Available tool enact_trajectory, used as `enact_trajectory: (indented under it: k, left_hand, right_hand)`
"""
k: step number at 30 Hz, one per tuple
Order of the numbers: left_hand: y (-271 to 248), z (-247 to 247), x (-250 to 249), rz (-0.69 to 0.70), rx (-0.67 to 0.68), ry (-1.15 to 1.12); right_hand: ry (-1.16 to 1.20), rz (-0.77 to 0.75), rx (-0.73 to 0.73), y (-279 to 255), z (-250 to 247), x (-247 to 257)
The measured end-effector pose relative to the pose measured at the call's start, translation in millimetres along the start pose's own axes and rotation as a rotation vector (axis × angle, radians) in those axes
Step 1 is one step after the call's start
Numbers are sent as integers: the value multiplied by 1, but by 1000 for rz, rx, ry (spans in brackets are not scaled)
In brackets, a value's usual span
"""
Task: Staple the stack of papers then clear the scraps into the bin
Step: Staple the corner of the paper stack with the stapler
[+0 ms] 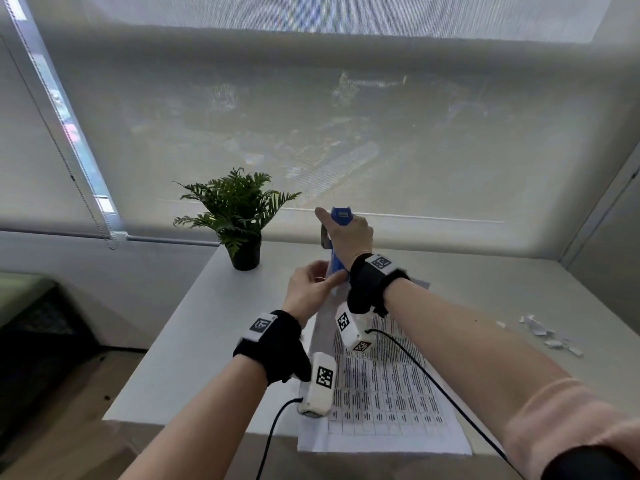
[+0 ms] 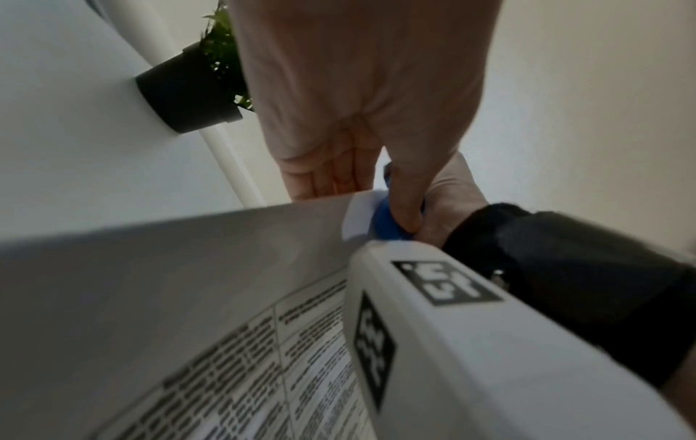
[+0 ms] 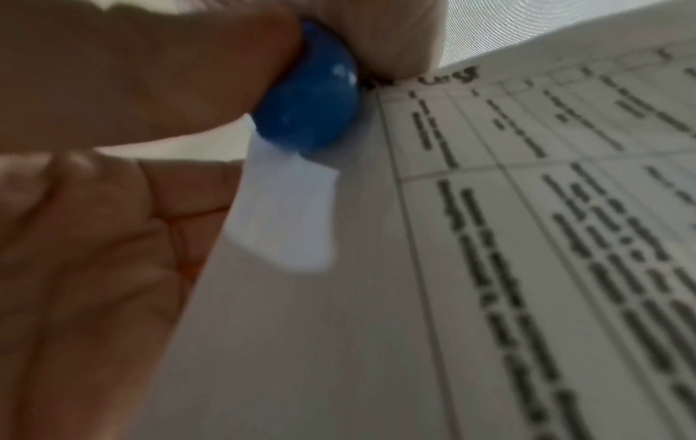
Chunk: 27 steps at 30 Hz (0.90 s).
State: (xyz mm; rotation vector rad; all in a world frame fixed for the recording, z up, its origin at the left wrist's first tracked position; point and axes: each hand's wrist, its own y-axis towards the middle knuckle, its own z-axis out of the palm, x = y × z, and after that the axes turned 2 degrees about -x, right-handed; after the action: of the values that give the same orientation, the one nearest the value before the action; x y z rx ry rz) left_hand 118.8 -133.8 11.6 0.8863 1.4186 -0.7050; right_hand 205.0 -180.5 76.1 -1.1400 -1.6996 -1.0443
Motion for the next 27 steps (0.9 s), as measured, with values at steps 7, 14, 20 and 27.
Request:
enact_trajectory:
  k: [7,14,20,27]
  left_hand:
    - [-10,-12,9,-206,216,35]
    - [-19,-9,22,-231,53,-121]
    - [-18,-10,10,-290,66,-83]
    - [-4,-54,-9,-395,-48,-100]
  right_hand:
    - [-1,9,29,1,2,-3]
    - [674,193,-126,15,-70,3]
    - [311,438,47,-24,-150,-85]
    - [20,538,489,-85,-140,-89]
